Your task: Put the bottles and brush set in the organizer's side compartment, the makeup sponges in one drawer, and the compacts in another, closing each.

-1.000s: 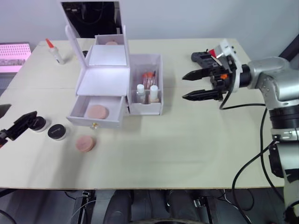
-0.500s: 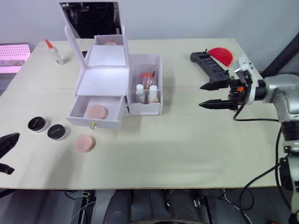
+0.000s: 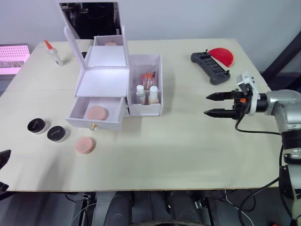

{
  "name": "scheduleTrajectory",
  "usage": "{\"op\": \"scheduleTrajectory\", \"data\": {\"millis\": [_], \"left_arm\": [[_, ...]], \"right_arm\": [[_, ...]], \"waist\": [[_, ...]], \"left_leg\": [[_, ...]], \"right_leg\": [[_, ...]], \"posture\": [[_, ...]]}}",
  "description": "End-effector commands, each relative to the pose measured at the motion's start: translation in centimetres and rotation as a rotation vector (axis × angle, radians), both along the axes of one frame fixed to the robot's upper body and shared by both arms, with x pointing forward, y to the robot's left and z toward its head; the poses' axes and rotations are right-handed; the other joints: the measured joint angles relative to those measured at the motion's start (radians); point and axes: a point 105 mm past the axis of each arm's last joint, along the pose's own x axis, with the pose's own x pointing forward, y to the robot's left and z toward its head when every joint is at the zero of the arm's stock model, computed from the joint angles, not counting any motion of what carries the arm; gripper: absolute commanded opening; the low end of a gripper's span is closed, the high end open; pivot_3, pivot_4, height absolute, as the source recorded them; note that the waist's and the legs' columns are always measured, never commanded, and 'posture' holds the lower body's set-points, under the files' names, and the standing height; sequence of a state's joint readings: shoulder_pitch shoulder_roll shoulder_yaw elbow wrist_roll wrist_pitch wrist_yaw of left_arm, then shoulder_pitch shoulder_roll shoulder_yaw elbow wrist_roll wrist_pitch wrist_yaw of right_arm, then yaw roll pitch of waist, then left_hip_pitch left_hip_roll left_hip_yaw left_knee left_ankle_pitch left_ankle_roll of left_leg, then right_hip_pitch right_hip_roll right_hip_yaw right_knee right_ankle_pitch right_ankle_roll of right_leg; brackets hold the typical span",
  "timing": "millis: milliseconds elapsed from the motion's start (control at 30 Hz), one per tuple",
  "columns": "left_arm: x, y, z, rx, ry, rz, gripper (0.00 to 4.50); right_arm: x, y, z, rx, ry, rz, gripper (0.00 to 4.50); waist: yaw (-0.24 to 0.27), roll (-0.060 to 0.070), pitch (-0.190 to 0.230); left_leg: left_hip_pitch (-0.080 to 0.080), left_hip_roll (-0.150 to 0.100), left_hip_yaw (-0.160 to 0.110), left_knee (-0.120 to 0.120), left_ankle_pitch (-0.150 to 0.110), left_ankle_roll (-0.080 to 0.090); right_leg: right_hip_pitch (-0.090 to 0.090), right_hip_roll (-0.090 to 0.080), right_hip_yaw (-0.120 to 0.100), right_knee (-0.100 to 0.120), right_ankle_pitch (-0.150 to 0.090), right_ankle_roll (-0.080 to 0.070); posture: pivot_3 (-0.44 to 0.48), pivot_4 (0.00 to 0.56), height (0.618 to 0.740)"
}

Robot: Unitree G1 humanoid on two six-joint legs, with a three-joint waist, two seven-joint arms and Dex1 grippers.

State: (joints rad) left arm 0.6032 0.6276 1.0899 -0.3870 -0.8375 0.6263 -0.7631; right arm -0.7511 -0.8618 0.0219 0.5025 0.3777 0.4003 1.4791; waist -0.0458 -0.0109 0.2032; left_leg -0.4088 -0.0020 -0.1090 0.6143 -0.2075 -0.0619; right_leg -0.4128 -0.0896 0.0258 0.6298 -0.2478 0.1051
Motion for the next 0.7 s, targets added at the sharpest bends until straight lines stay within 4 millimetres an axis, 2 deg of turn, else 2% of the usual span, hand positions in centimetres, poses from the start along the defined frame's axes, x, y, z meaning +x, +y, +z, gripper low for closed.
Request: {"op": "scheduleTrajectory", "data": {"millis": [33,133,267,333,433,567,700], "left_arm": [[1.3,-1.4,1.6,0.051,-0.038,-0.077,0.01],[3.0,-3.6,2.8,0.046,-0.058,-0.178,0.01],[5.5,-7.9,4.9,0.025,-0.095,-0.345,0.01],[6.8,-9.9,5.2,0.046,-0.061,-0.413,0.01],[8.3,-11.9,5.4,0.109,-0.004,-0.469,0.01],[11.6,-14.2,6.5,0.164,0.062,-0.518,0.01],[13.1,-16.3,6.0,0.164,0.159,-0.581,0.01]], "right_arm": [[-0.2,1.6,3.2,0.028,-0.099,0.066,4.50],[-0.7,3.4,4.3,0.016,-0.130,0.136,4.50],[-1.1,5.8,6.1,0.019,-0.191,0.198,4.50],[-1.6,6.7,6.8,0.024,-0.209,0.230,4.50],[-2.0,7.6,7.3,0.021,-0.223,0.249,4.50],[-2.4,8.4,8.0,0.025,-0.248,0.258,4.50],[-2.7,8.9,8.1,0.033,-0.258,0.263,4.50]], "waist": [[0.000,0.000,0.000],[0.004,0.000,0.000],[0.003,0.000,0.000],[0.003,0.000,0.000],[0.003,0.000,0.000],[0.005,0.000,0.001],[0.000,0.001,0.000]], "left_leg": [[0.000,0.000,0.000,0.000,0.000,0.000],[0.000,0.000,0.000,0.000,0.000,0.000],[0.000,0.000,-0.001,-0.001,0.000,0.000],[0.000,0.000,0.000,-0.002,0.000,0.000],[0.000,0.000,-0.001,-0.002,0.000,0.000],[0.000,0.000,-0.002,-0.002,0.000,0.001],[0.001,0.000,-0.002,-0.001,0.001,0.001]], "right_leg": [[0.000,0.000,0.000,0.000,0.000,0.000],[0.000,0.000,0.000,0.000,0.000,-0.001],[0.000,0.000,0.000,0.001,0.000,0.000],[0.000,0.000,0.000,0.001,0.000,0.000],[0.000,0.001,0.000,0.001,0.000,0.001],[0.000,0.002,-0.001,0.002,0.000,0.001],[0.002,0.002,0.000,0.003,0.001,0.003]], "posture": [[0.000,0.150,0.740],[0.000,0.150,0.740],[0.000,0.150,0.740],[0.000,0.150,0.740],[0.000,0.150,0.740],[0.000,0.150,0.740],[0.000,0.150,0.740]]}}
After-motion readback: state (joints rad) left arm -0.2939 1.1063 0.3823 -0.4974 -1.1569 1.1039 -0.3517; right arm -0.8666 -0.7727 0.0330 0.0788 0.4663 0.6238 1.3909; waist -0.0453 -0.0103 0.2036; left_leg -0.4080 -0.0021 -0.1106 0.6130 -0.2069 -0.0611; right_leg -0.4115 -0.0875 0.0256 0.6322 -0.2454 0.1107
